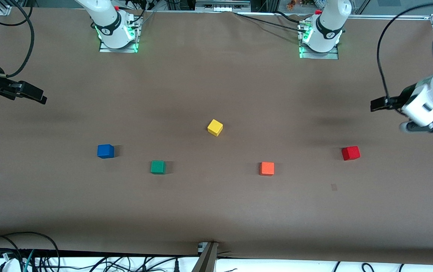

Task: Pass red block to right arm, stack on blue
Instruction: 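Move the left gripper down over the red cube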

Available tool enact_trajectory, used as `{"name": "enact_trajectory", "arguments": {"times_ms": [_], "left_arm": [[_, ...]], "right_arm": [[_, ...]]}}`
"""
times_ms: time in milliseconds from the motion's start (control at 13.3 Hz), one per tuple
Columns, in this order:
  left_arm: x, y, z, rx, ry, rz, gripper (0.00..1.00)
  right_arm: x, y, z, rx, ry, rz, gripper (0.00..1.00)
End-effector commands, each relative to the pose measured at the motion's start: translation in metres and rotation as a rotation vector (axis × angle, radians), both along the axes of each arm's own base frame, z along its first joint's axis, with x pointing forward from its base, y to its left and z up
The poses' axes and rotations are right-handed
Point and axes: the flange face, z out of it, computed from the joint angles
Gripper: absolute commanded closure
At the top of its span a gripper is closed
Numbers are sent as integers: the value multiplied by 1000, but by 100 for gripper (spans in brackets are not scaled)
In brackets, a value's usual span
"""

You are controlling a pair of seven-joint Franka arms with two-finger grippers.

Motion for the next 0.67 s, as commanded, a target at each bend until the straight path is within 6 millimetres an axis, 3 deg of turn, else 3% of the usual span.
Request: {"name": "enact_trajectory", "arguments": {"times_ms": [0,600], "left_arm": [[28,6,-60,19,21,-29,0],[37,33,-175,19,-182,-14,0]], "right_arm": [[1,-3,5,-7,-2,-2,0],[2,-2,5,-9,-7,0,0]]}}
